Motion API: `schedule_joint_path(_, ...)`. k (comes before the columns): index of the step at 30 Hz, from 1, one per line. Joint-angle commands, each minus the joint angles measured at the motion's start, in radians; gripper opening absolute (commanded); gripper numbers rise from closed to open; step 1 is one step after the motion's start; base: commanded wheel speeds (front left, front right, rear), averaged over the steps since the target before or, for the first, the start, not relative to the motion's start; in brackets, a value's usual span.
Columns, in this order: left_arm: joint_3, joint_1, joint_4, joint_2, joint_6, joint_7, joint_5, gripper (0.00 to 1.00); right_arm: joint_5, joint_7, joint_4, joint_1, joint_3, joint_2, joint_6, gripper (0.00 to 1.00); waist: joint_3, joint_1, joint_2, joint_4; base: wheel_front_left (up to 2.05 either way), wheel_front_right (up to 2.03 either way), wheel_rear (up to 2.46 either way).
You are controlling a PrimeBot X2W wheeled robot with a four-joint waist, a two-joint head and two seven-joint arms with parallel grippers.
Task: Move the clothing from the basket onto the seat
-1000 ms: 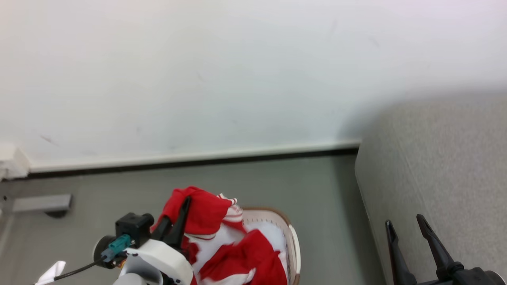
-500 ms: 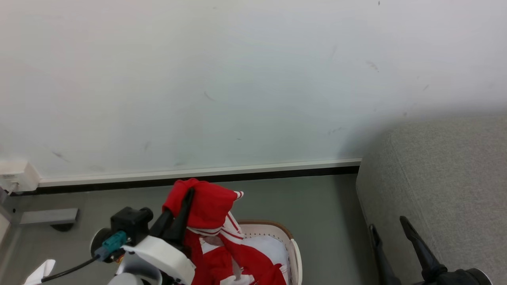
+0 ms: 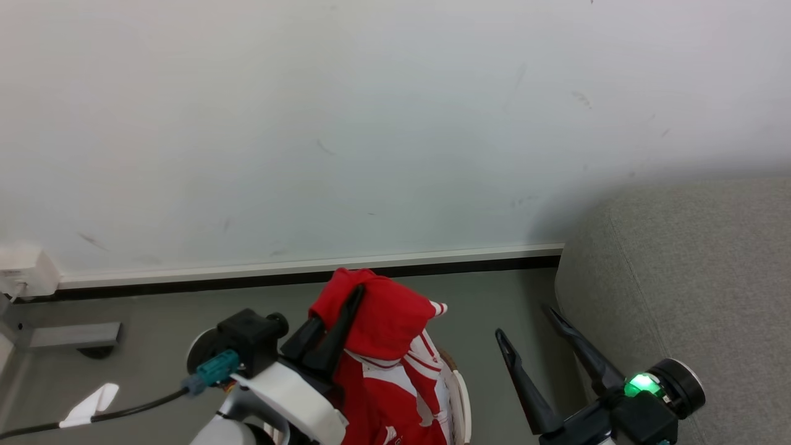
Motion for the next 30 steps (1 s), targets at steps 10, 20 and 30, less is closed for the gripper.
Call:
schedule_joint_path(10, -0.066, -0.011, -0.065, 0.003, -0.02, 0.042, -0.007, 0.0, 0.035, 0.0, 0.034, -0.1, 0.174, -0.093, -0.002, 1.0, 0.005, -0.0001, 0.0, -0.011, 0.0, 0.0, 0.0)
schedule_joint_path(20, -0.144, -0.002, -0.147, 0.009, -0.038, 0.09, -0.065, 0.0, 0.02, 0.0, 0.118, -0.161, 0.253, -0.114, -0.002, 1.0, 0.012, -0.0001, 0.0, -0.006, 0.0, 0.0, 0.0)
schedule_joint_path(30, -0.216, -0.019, -0.219, 0.028, -0.045, 0.11, -0.143, 0.0, 0.099, 0.0, 0.259, -0.203, 0.269, -0.069, -0.002, 0.0, 0.012, -0.0001, 0.0, 0.007, 0.0, 0.0, 0.0)
